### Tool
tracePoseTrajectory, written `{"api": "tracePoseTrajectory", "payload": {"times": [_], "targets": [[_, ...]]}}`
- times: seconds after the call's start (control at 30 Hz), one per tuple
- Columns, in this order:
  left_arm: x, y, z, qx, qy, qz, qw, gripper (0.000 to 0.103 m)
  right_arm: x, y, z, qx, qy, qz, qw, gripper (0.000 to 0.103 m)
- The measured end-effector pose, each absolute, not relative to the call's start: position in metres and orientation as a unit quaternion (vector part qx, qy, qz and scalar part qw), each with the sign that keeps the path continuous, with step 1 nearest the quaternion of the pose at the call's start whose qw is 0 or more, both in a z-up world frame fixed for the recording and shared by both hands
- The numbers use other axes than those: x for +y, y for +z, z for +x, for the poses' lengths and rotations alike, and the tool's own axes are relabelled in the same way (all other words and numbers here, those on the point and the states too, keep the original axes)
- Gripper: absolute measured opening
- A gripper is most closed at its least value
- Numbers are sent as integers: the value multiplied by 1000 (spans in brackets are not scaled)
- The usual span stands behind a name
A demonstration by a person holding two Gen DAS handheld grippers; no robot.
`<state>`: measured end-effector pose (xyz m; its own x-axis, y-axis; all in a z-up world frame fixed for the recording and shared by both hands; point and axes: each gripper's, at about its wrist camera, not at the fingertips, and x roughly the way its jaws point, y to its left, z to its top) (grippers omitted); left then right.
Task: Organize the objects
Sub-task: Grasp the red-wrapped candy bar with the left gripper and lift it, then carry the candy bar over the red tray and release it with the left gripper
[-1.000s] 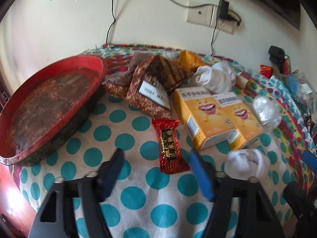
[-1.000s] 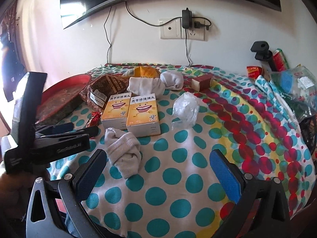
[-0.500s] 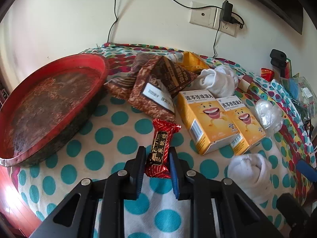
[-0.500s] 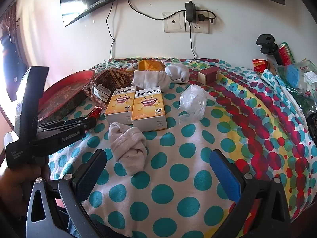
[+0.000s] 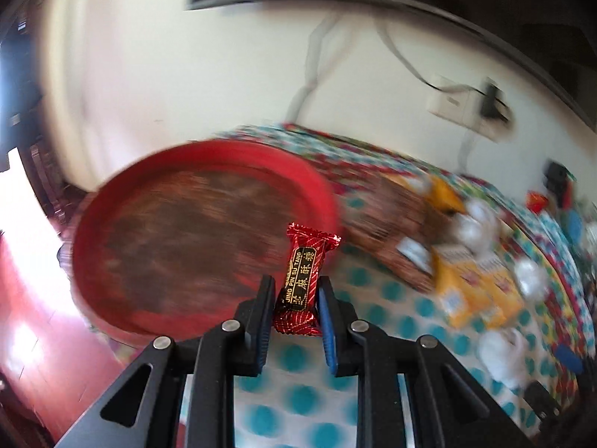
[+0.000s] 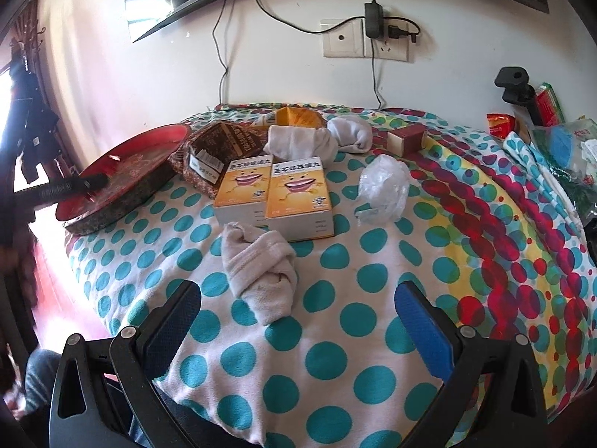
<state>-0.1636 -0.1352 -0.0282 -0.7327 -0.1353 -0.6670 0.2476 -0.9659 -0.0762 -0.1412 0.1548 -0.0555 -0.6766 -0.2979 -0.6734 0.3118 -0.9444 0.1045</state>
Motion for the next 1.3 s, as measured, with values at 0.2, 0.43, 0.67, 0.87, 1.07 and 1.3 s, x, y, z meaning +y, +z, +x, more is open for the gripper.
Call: {"api": "tracePoseTrajectory", "payload": {"times": [0.2,0.43,0.67,0.87,1.07,1.3], "targets": [[-216,-27,-169,108,-912,357,172,23,149,-57,-139,26,-917,362,168,103],[-269,-42,-182,104,-896,374,217,23,145,-58,-135,33,-919,349,181,103],[-283,-60,-191,101,-884,392,235,23,135,-64,-135,59,-916,352,184,103],[-289,-75,-196,112,-877,401,241,23,141,-67,-139,47,-915,360,178,103],[-287,-78,-198,108,-877,400,241,48,139,-66,-138,59,-917,352,178,103],[-272,-23,-142,112,-921,291,235,68,137,-63,-137,78,-920,346,170,103]]}}
